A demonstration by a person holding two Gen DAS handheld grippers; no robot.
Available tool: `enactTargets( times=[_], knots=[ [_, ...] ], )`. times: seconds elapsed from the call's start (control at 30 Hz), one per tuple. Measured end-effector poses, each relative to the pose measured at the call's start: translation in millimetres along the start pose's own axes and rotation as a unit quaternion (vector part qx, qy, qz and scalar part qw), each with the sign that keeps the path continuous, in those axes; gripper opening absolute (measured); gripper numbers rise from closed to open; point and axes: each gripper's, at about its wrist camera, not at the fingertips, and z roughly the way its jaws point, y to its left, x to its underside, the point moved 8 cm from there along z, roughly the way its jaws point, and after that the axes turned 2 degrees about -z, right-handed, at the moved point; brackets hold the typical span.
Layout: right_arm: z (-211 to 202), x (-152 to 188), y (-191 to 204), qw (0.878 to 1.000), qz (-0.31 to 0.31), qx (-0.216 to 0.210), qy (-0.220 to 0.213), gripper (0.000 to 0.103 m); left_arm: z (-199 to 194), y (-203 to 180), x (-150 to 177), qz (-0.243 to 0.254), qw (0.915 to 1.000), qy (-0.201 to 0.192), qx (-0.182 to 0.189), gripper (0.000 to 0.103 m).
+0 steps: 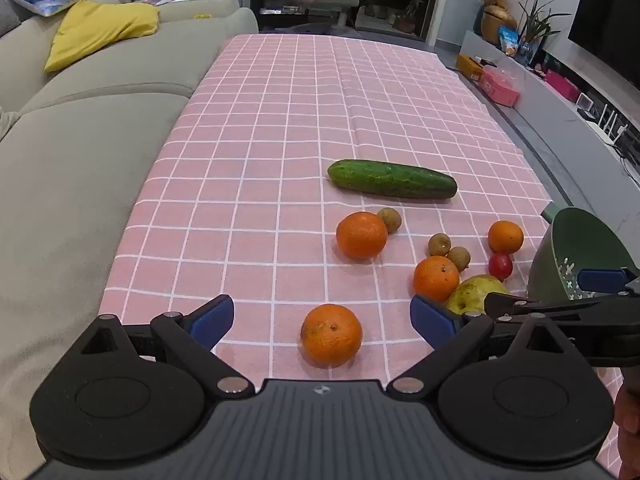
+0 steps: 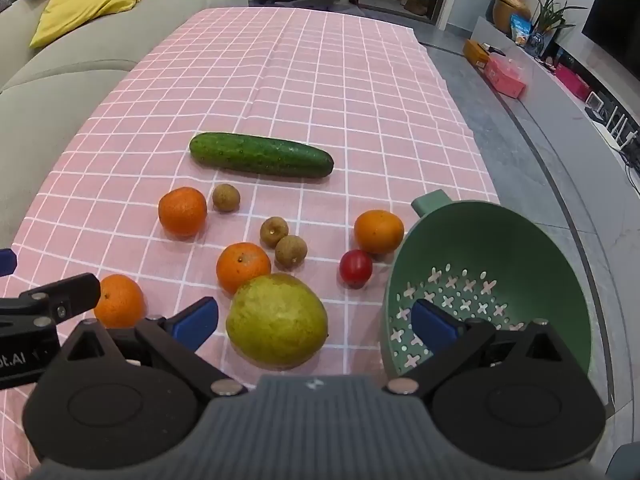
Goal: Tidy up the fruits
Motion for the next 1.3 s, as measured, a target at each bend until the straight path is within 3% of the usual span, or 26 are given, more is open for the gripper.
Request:
enactTargets(
  times=[0.3, 0.37, 1.3],
  knots=[
    [1.6, 2.7, 0.5, 1.0, -0.007, -0.005, 0.015, 0.099, -4.4, 1.4, 0.8, -0.011, 0.9998, -0.006, 0.017, 0.103],
    [0.1, -0.2, 1.2, 1.0, -0.002, 0.006, -0.006, 0.099, -1.8, 1.2, 0.7, -0.012, 0.9998, -0.004, 0.018, 0.103],
    [-0.2, -1.0, 0.6, 1.0, -0.003, -0.002, -0.006, 0.099, 2.2, -0.7, 3.4, -0.014, 0.9996, 0.003, 0.023, 0.103]
  ],
)
